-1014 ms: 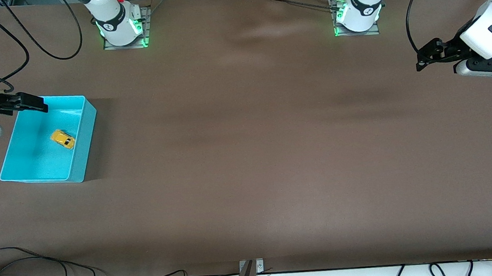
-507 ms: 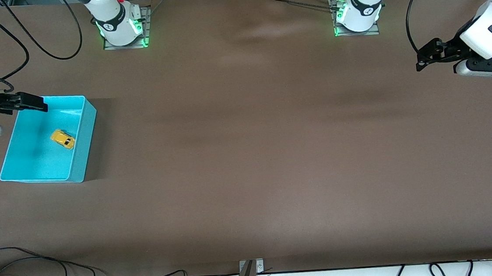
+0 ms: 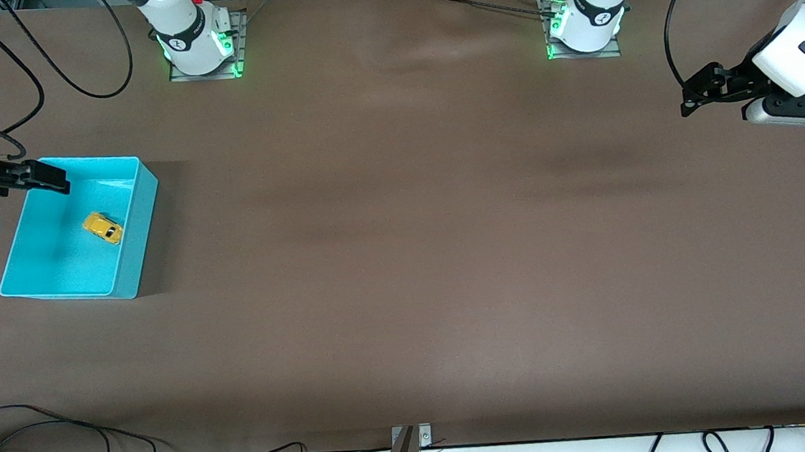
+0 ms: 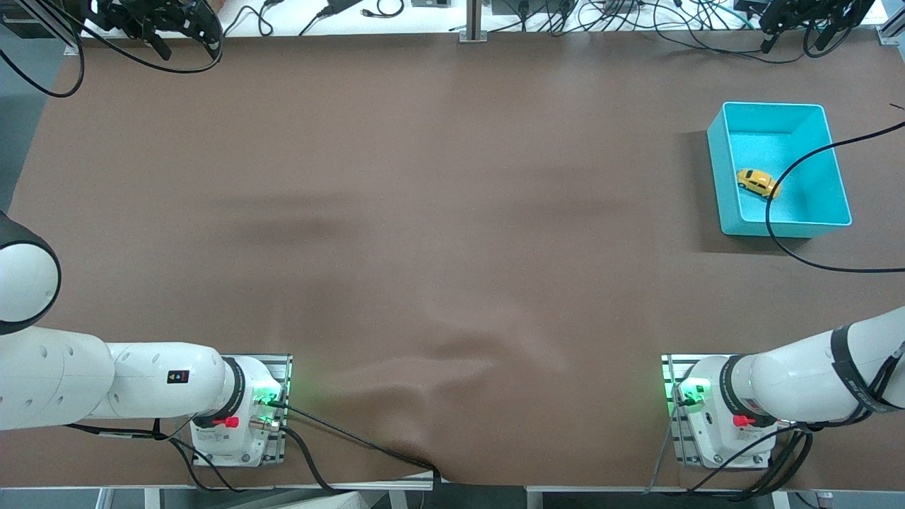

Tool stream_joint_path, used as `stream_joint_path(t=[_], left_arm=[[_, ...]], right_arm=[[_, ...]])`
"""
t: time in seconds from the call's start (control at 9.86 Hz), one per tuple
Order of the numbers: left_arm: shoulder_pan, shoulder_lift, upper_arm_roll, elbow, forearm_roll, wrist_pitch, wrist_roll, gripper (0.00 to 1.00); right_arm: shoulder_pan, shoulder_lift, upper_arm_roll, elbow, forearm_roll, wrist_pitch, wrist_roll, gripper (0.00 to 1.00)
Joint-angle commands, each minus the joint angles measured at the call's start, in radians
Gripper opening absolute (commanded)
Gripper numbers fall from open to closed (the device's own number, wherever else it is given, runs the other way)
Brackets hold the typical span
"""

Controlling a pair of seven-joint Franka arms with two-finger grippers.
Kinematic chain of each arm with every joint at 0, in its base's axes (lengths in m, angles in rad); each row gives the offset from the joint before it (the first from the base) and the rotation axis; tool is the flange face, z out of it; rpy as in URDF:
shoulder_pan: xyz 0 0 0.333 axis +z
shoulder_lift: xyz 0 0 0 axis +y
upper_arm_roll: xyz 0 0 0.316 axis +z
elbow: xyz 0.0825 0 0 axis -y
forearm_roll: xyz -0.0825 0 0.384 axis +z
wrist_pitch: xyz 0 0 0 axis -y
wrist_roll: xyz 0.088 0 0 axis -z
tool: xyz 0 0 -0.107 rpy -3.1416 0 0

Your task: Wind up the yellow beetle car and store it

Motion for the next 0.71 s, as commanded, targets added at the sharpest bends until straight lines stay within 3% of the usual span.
stream_joint_path(t=[0.0, 0.61], left_arm=[[0.004, 0.007, -0.002, 0.020, -0.019, -0.016, -0.002, 1.00], [0.004, 0.007, -0.002, 0.020, -0.019, -0.016, -0.002, 1.00]], right_arm=[[0.004, -0.088, 0.016, -0.105, -0.027, 0.058, 0.037, 1.00], [0.006, -0.082, 0.018, -0.099, -0.023, 0.055, 0.046, 1.00]])
